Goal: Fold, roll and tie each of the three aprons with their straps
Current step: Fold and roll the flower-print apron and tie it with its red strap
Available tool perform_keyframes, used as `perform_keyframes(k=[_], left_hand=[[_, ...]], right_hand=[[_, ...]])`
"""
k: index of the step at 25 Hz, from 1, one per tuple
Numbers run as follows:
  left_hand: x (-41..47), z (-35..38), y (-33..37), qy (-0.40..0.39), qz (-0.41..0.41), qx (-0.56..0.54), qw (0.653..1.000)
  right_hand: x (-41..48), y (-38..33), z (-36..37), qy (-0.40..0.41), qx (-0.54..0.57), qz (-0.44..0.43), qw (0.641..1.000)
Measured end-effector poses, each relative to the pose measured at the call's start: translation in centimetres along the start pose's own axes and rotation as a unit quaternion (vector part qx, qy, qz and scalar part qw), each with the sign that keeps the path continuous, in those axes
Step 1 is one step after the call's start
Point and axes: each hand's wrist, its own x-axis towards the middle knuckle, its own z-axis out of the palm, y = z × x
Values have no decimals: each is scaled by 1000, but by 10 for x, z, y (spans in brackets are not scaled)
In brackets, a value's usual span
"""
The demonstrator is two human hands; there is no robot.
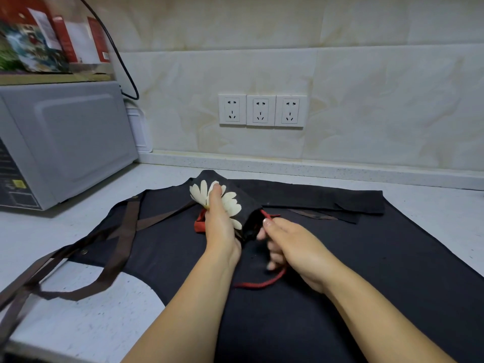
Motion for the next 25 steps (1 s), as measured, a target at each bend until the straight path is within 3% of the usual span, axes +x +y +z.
perform_keyframes(k=[4, 6, 12, 19, 25], left_hand=[[-3, -2, 11, 74, 90, 60, 991], [-4, -3, 13, 67, 126, 82, 986], [-9, -3, 6, -107, 114, 315, 936], [-37, 7, 10, -243, 72, 317, 914], [-41, 8, 5, -273, 46, 272, 921]], right_hand=[[-20, -26, -22, 30, -143, -159, 976], [-27, -31, -31, 8, -99, -187, 977], [-21, -30, -45, 38, 23, -158, 986], [0, -7, -43, 88, 151, -62, 983], [1, -2, -43, 179, -100, -79, 976]])
